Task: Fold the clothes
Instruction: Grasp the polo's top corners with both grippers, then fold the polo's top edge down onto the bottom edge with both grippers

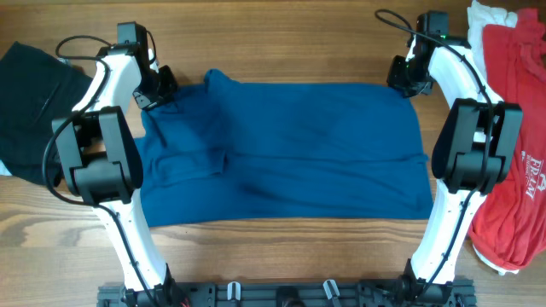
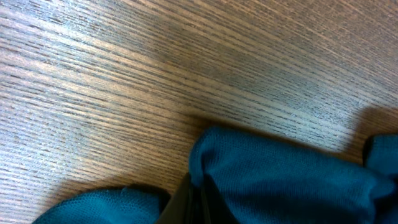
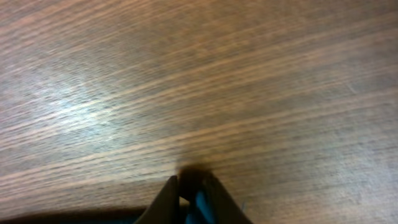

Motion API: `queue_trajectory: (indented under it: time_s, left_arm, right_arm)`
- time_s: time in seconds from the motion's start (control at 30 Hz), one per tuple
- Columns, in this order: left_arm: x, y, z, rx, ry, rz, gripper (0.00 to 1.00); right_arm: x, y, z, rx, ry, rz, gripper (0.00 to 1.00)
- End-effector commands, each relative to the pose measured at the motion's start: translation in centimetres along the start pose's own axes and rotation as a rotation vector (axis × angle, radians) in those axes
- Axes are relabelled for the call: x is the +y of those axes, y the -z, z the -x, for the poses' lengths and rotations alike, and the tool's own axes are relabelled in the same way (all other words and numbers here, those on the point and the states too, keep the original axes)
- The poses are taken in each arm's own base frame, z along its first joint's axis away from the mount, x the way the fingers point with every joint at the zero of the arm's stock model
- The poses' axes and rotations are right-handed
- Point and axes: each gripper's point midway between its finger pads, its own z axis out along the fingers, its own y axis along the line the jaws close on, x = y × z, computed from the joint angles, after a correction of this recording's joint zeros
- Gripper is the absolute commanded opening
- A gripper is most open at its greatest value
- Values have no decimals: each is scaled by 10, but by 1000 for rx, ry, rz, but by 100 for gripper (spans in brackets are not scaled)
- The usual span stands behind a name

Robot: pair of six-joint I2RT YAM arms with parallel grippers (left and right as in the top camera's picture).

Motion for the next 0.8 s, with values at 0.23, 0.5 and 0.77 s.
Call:
queue_trajectory:
  time_s: [0.23, 0.5, 0.77]
  left_arm:
    - [-11, 39, 9, -74, -31, -36, 4]
    - [-15, 113, -12, -86, -32, -40, 4]
    - [5, 124, -69, 127, 0, 37, 4]
  right_arm:
    - [-54, 34, -5, -17, -105, -279, 4]
    - [-59, 96, -18, -8, -111, -284, 5]
    - [-72, 119, -77, 230, -57, -345, 10]
